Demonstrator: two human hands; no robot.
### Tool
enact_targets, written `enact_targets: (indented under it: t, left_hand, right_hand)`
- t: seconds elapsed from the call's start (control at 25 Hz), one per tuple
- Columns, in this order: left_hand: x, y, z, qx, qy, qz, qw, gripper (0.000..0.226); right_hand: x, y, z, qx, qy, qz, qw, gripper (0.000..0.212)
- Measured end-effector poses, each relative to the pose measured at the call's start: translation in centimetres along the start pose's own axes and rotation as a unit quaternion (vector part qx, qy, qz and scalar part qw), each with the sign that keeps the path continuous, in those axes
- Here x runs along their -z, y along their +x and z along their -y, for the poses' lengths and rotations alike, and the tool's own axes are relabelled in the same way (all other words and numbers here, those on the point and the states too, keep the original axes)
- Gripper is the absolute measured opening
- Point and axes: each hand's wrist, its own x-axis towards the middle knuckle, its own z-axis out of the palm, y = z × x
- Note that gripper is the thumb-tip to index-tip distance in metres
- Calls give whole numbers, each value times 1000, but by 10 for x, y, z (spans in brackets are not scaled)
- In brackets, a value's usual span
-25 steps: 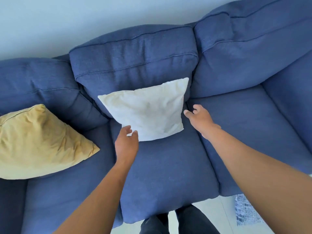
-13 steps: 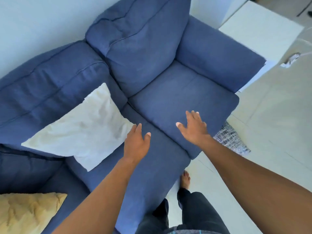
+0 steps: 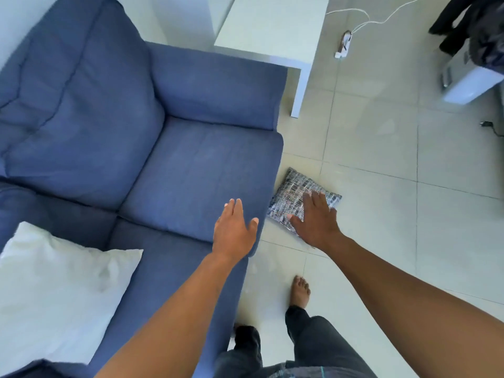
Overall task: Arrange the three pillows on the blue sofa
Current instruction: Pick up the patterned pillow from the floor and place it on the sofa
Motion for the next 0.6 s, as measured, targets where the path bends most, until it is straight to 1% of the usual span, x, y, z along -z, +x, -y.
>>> enact_targets:
  t: [0.12,0.28,0.4,0.6]
  left_hand:
    - [-24,17,-60,-23,27,19,999,76]
    - [-50,42,-108,-50,56,51,996,75]
    - [-63,60,-132,-62,79,70,992,75]
    - [-72,107,-146,-84,114,106,984,75]
  right_hand:
    - [22,13,-54,-15,12,-3,1000,80]
    - [41,32,-98,-32,26,-4,999,80]
    - [47,44,-118,-49,44,2,998,83]
    - [54,65,-135,-75,67,-2,995,82]
